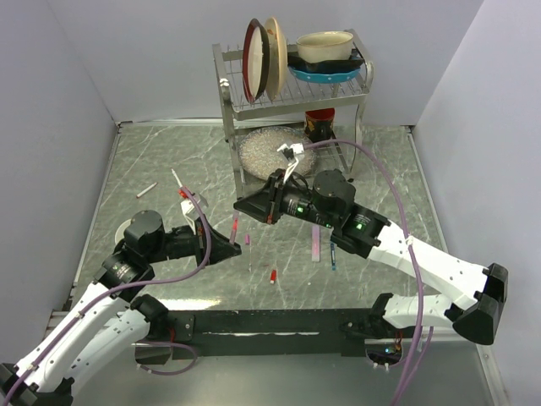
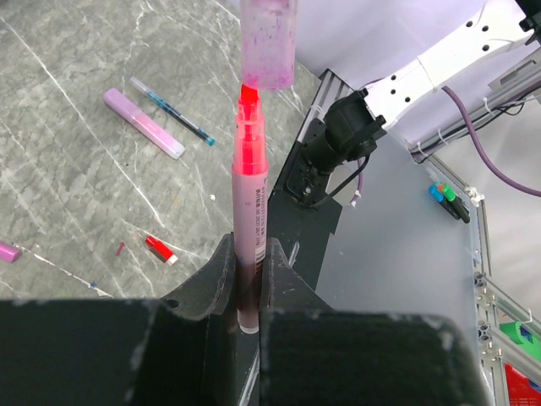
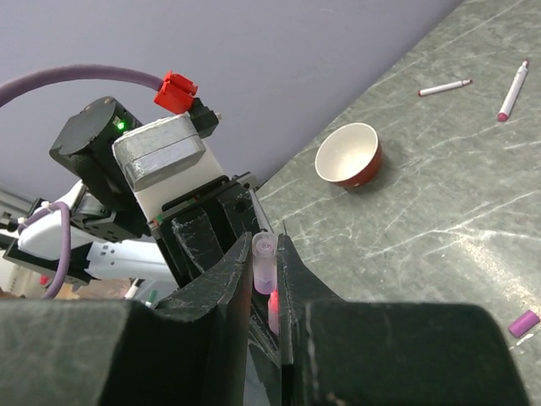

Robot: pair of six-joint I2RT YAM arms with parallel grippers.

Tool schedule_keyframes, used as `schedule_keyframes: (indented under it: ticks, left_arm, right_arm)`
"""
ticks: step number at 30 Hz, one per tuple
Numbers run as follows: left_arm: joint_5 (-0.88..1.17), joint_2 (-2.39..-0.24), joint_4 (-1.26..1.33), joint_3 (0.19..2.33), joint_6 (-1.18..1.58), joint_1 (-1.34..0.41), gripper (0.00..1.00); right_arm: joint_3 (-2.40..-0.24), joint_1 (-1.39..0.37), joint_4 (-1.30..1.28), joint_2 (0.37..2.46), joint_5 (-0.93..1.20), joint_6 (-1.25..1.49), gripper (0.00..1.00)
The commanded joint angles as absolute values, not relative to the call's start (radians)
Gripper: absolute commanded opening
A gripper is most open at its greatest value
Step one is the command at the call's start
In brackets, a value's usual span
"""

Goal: Insert the pens into the pen caps

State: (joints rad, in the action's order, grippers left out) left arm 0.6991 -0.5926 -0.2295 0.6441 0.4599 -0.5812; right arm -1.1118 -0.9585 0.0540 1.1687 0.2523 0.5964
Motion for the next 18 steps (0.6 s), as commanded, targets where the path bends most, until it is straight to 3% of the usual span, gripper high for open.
schedule_keyframes:
  ticks: [1,18]
  left_arm:
    - [0.698,-0.578,-0.187,0.647,0.445,-0.58,0.01]
    - [0.692,-0.565,-0.183,0.644,0.448,-0.58,0.01]
  right_arm:
    - [-1.097,-0.973,0.087,1.127,0.242,0.58,0.0]
    - [-1.089,-1.026,0.066,1.138,0.186,0.546,0.0]
